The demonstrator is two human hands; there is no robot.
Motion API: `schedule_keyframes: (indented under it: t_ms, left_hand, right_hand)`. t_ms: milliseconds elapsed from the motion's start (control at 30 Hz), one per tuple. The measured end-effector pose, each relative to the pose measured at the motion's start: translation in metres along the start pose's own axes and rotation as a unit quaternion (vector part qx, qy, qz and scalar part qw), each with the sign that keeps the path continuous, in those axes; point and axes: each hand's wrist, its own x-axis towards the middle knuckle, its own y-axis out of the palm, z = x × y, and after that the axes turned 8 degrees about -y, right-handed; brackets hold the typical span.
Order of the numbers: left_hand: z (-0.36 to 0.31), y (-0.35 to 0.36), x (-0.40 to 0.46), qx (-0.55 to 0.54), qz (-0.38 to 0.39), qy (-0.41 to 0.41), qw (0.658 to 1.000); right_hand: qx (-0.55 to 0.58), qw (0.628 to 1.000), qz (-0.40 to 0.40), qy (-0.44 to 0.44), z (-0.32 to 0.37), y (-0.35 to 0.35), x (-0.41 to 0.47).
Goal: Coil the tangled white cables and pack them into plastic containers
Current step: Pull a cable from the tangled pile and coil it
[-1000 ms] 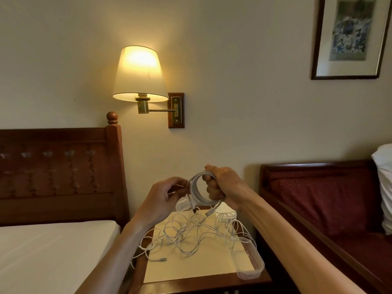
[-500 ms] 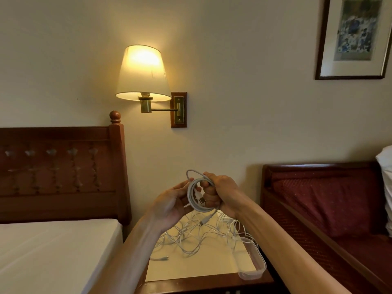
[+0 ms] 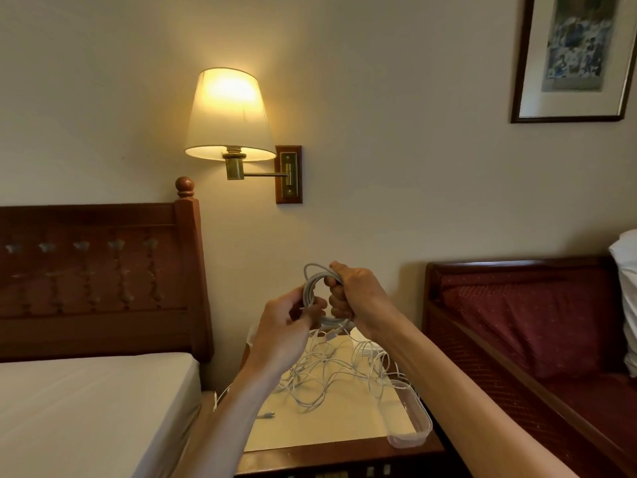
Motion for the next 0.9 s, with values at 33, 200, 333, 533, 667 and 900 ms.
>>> schedule_keyframes:
  t_ms: [33, 200, 333, 533, 667, 900]
  left_hand:
    - [0.000, 0.000, -0.001, 0.055, -0.015, 0.020, 0.998]
    - [0.005, 0.003, -0.022, 0.233, -0.059, 0.126, 0.962]
    - [0.015, 0.000, -0.034, 0.177, -0.034, 0.048, 0.982]
    - [0.024, -0.017, -0.012, 0.336, -0.048, 0.032, 0.940]
    - [0.013, -0.014, -0.009, 0.162, -0.046, 0.035, 0.985]
    - [-0.002, -0.007, -0.003, -0.068, -0.029, -0.049, 0.996]
  right_hand:
    - [-0.001, 1.000, -0.005, -0.002, -0.001, 0.000, 0.001]
    - [-0.001, 0.999, -0.044, -0.006, 0.003, -0.005, 0.016]
    - [-0.028, 0.999, -0.018, 0.009, 0.007, 0.002, 0.025]
    - [-0.014, 0.999, 0.029, 0.013, -0.003, 0.009, 0.018]
    - [-0.021, 0.999, 0.045, 0.000, -0.004, 0.018, 0.012]
    - [-0.051, 0.998, -0.012, -0.028, -0.012, 0.029, 0.007]
